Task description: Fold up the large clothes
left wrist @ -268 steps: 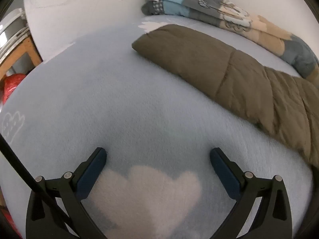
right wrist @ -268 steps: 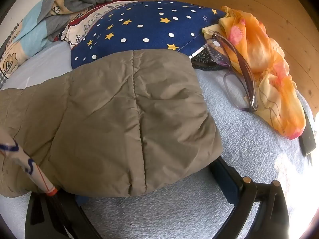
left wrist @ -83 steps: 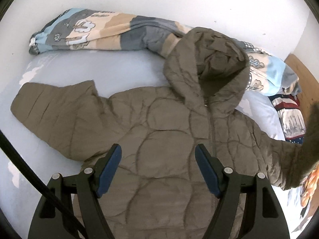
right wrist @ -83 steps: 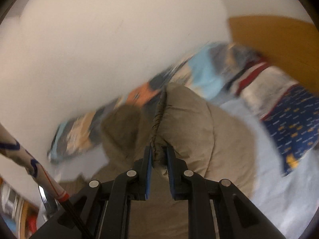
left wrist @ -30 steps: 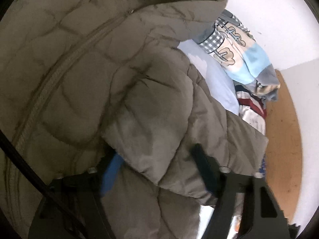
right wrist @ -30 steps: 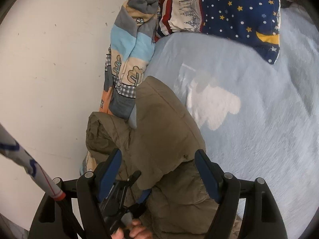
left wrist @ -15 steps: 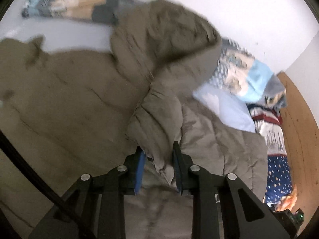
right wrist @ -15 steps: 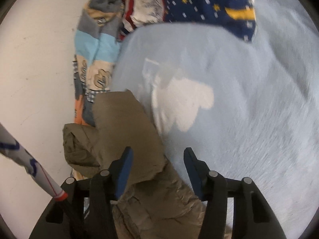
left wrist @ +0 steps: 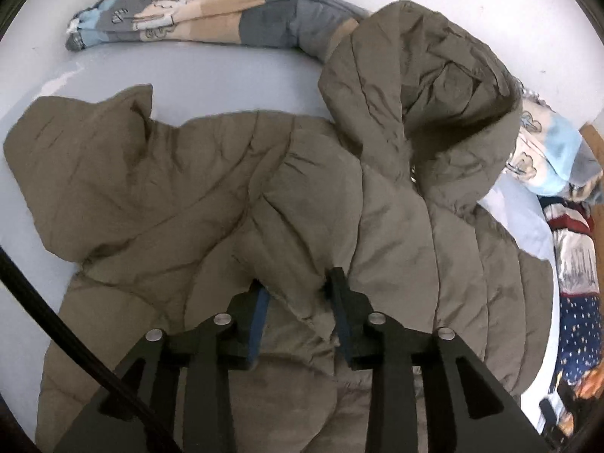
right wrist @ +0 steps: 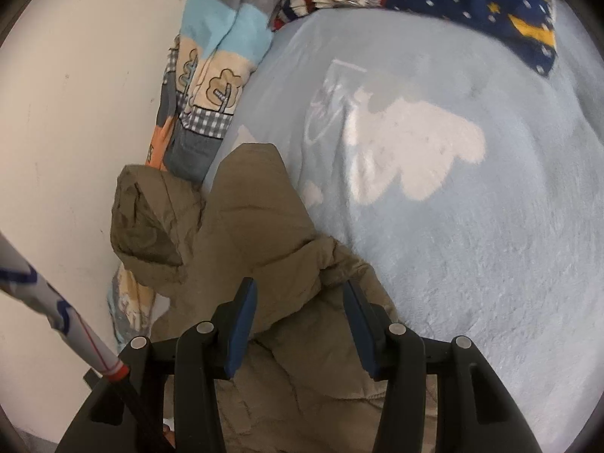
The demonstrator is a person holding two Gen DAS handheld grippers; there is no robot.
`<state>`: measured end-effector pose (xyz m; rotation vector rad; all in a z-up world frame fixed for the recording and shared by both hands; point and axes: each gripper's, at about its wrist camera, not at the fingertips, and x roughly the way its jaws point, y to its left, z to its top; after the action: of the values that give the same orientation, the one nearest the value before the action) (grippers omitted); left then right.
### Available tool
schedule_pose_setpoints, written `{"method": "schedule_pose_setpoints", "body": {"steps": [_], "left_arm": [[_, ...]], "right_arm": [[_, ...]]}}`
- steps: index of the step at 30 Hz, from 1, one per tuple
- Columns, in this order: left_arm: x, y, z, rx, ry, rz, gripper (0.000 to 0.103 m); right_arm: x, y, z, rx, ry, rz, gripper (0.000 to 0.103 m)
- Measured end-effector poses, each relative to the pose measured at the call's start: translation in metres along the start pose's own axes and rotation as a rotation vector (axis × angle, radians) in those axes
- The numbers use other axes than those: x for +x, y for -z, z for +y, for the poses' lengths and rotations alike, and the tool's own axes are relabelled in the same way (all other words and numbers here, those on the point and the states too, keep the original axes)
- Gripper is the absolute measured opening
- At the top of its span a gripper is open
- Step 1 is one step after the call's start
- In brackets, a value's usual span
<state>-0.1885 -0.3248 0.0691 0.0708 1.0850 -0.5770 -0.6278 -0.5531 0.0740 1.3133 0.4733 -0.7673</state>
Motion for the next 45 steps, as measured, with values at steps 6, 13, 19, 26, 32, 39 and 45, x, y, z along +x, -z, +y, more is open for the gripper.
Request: {"method": "schedule_pose_setpoints", "body": {"steps": [6, 13, 19, 26, 32, 39, 45], "left_arm": [[-0.053, 0.004, -0.009, 0.155, -0.026, -0.145, 0.057], [-0.055, 0.018, -0.017, 0.318, -0.111, -0.262, 0.065], [-0.019, 0.011, -0.009, 0.279, -0.101, -0.182, 0.065], [0.019, 0.014, 0.007, 0.225, -0.096, 0.008, 0.066], [-0.009, 0.013, 0.007, 0.220, -0.083, -0.044, 0.066], [-0.072, 0.017, 0.020, 0.184, -0.064, -0.151, 0.066], [-0.129, 0.035, 0.045, 0.161, -0.070, -0.231, 0.066]], "right_arm": [[0.016, 0.004, 0.031, -0.186, 0.060, -0.009, 0.043], [0.035, 0.017, 0.075, -0.416, 0.135, -0.067, 0.042], [0.050, 0.030, 0.092, -0.525, 0.153, -0.059, 0.042], [0.096, 0.034, 0.071, -0.493, 0.237, 0.075, 0.043], [0.091, 0.040, 0.079, -0.505, 0.288, 0.073, 0.043], [0.052, 0.047, 0.091, -0.419, 0.171, 0.078, 0.046], [0.029, 0.084, 0.110, -0.481, 0.130, 0.111, 0.049]]}}
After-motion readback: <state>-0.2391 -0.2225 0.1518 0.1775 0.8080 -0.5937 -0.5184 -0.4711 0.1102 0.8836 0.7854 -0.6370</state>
